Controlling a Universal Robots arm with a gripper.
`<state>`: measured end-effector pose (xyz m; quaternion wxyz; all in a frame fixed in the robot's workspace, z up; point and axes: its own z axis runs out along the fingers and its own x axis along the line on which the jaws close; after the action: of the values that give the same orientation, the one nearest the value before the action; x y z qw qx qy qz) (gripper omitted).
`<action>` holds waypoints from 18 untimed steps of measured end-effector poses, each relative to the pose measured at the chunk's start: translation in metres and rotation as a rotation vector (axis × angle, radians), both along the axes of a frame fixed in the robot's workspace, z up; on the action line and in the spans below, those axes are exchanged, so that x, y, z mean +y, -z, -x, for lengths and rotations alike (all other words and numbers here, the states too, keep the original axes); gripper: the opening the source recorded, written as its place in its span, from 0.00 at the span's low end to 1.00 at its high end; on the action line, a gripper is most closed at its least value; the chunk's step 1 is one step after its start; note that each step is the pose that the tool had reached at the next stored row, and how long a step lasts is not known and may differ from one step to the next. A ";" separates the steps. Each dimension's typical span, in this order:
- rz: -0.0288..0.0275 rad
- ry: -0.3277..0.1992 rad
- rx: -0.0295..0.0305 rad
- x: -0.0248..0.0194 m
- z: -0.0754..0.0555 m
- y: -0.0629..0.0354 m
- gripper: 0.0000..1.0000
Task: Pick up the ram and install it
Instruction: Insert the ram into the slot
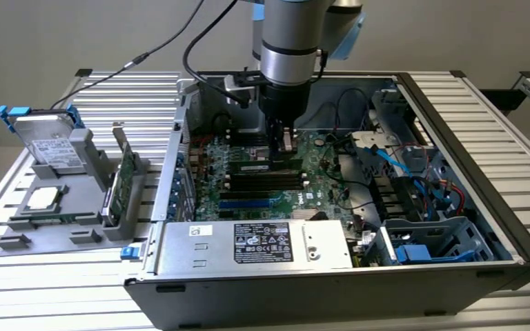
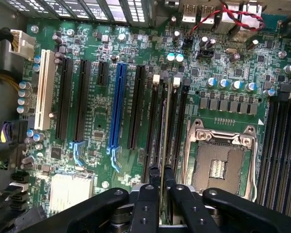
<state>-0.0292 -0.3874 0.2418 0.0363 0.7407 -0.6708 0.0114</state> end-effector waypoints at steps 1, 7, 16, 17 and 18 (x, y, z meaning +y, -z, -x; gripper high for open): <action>0.0008 0.006 -0.0005 0.0000 0.000 0.0013 0.14; 0.0034 0.020 -0.0015 -0.0009 0.000 0.0060 0.14; 0.0061 0.020 -0.0015 -0.0061 0.000 0.0107 0.14; 0.0067 0.020 -0.0015 -0.0062 0.000 0.0121 0.14; 0.0075 0.020 -0.0016 -0.0064 0.000 0.0135 0.14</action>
<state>-0.0290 -0.3938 0.2283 0.0387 0.7337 -0.6782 0.0141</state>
